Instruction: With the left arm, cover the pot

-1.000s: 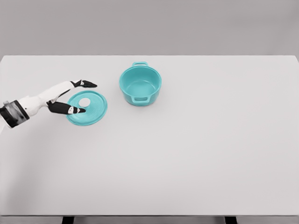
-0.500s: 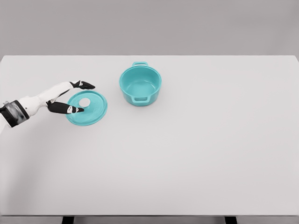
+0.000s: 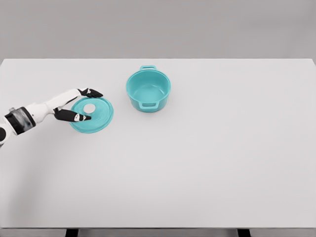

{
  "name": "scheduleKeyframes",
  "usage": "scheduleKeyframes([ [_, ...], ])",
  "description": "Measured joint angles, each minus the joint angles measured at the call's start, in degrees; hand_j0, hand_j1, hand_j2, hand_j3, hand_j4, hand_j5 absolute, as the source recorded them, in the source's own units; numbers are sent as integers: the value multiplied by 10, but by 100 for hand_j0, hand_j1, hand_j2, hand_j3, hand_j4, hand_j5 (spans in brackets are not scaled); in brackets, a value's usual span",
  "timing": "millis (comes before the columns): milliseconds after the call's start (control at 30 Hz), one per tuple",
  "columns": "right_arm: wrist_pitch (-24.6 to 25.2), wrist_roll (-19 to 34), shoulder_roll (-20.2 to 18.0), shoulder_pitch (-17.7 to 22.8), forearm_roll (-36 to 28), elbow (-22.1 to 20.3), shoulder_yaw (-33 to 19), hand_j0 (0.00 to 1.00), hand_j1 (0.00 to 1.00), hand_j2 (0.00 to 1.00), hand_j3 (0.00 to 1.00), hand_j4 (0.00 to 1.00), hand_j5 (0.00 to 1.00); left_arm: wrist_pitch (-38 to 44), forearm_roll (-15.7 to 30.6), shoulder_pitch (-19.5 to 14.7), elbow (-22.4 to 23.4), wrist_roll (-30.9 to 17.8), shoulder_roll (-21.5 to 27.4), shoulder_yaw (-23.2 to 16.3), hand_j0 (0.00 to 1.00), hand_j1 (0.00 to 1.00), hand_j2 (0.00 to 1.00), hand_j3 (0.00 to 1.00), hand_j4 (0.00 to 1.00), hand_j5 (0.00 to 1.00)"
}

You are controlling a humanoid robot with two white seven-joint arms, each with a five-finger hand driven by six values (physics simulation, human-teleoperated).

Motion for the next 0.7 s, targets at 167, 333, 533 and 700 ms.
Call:
scheduleKeyframes([
  [167,0,0,0,0,0,0,0,100,100,100,100,100,100,0,0,-1,11,0,-3,-2,78,78,78,78,78,78],
  [333,0,0,0,1,0,0,0,100,100,100,100,100,100,0,0,-1,13,0,-3,-2,78,78,78,78,78,78],
  [533,0,0,0,0,0,0,0,100,100,100,100,100,100,11,0,0,15,1,-3,-3,70,70,70,70,70,70],
  [700,0,0,0,0,0,0,0,100,100,100,100,100,100,15,0,0,15,1,-2,-4,66,66,66,66,66,66],
])
